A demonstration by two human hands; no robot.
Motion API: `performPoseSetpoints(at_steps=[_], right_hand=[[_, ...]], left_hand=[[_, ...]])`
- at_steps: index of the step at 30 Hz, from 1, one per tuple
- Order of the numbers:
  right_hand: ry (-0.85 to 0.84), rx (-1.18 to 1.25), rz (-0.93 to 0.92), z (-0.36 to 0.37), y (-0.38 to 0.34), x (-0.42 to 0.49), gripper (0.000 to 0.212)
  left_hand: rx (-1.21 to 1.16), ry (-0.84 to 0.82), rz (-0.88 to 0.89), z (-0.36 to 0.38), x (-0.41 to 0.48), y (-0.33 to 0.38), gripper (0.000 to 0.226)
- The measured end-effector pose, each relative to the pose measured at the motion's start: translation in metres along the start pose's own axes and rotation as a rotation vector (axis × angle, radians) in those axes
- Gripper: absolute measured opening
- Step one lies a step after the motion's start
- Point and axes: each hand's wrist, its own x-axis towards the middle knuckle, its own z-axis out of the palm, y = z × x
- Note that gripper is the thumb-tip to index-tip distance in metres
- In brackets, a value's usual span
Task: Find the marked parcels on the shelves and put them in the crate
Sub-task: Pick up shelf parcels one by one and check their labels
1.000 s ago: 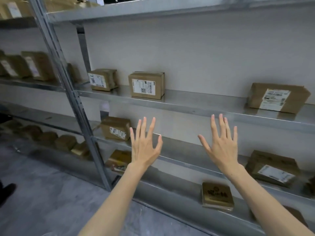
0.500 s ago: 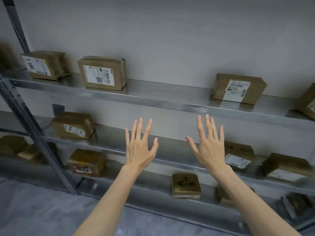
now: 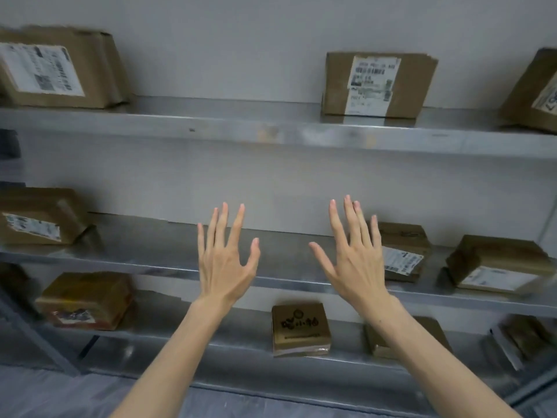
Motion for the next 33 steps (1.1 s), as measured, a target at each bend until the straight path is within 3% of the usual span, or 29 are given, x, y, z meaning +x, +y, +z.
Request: performPoseSetpoints(at_steps=[12, 17, 21, 29, 33], right_hand=[[0.336, 0.057, 0.001, 0.167, 0.016, -0.145, 0.074], [0.338, 0.123, 0.014, 0.237, 0.020, -0.221, 0.069], [0.235, 0.253, 0.156, 0.285, 0.020, -0.273, 0.060], [0.026, 0.722, 0.714, 0.343, 0.028, -0.321, 0.055], [-0.010, 0.884, 0.866, 0.358, 0.031, -0.332, 0.053]], left_hand=[[-0.079, 0.304, 0.236, 0.173, -0.114, -0.064, 0.064], [-0.150, 0.379, 0.248, 0.228, -0.181, -0.085, 0.060], [-0.191, 0.264, 0.189, 0.274, -0.236, -0.106, 0.062], [-0.522, 0.130, -0.148, 0.335, -0.307, -0.119, 0.049], [-0.626, 0.005, -0.287, 0.347, -0.317, -0.122, 0.046]])
